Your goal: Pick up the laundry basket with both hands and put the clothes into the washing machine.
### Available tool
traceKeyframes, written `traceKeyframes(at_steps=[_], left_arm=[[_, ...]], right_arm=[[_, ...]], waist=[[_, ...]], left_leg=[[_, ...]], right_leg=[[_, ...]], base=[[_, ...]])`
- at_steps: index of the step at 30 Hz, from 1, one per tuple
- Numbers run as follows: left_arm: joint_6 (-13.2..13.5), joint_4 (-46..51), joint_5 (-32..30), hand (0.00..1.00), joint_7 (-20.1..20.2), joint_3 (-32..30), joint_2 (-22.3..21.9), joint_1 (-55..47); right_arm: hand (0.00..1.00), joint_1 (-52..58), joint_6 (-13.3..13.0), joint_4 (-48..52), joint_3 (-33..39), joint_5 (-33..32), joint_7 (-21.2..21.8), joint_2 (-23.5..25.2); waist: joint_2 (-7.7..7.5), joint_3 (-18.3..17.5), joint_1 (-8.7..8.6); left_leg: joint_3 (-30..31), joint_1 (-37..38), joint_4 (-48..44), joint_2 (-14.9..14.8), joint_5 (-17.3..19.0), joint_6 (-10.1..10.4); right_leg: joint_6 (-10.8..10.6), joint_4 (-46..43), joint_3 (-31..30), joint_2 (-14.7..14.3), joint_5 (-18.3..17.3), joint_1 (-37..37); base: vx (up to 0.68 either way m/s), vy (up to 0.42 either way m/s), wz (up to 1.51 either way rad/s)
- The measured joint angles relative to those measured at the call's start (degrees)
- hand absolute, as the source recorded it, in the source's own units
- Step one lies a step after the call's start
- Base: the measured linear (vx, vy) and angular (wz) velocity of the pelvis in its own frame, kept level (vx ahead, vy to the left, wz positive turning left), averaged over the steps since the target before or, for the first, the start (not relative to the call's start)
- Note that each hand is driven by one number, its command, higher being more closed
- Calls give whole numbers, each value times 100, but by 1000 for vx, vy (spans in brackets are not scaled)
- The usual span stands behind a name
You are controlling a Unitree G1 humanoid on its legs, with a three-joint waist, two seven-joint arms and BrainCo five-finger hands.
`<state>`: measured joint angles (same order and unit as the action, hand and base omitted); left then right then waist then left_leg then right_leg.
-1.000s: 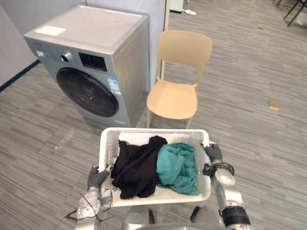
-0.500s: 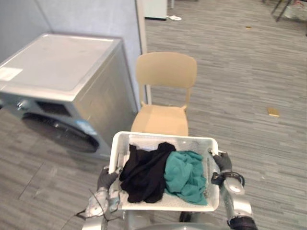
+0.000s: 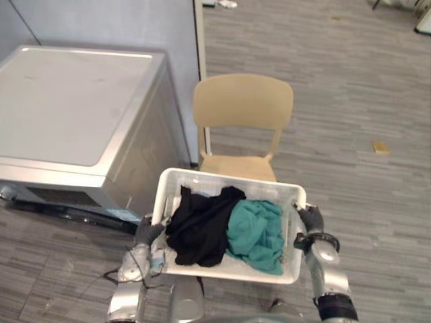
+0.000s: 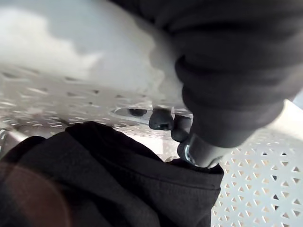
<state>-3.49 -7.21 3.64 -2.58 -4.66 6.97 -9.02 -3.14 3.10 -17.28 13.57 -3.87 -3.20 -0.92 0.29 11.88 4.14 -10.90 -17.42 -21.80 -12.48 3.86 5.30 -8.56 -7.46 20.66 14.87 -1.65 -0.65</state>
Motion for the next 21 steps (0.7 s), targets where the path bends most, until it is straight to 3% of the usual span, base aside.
traceKeyframes(at_steps=[2,7,10,21], left_arm=[[2,-160,92,100,-26,167,-11,351],[-1,-636,484,100,-220,690,-40,1355],[0,-918,593,100,-360,703,-27,2151],[120,-2581,1058,100,-547,698,1663,5775]], right_arm=[[100,-325,2,-128,151,-2,-44,-233],[100,-1390,118,-696,467,-210,-222,-956],[100,-2231,127,-1163,466,-425,-275,-1348],[100,-5049,-35,-2587,-203,-1141,-490,-1900]], waist=[[-12,223,-7],[-123,817,-29],[-139,1220,-13],[-200,1576,161]], left_leg=[[-2,-198,111,13,-171,-7],[140,-614,416,-9,-584,-47],[178,-765,441,-10,-700,-80],[274,-1501,592,-77,-942,-99]], right_leg=[[-114,58,3,-23,-37,158],[-133,-166,58,-99,-8,742],[-129,-298,84,-92,-5,924],[-47,-602,163,-111,59,1829]], base=[[-73,-66,1],[-79,-46,8],[-70,-5,6],[-17,-6,-1]])
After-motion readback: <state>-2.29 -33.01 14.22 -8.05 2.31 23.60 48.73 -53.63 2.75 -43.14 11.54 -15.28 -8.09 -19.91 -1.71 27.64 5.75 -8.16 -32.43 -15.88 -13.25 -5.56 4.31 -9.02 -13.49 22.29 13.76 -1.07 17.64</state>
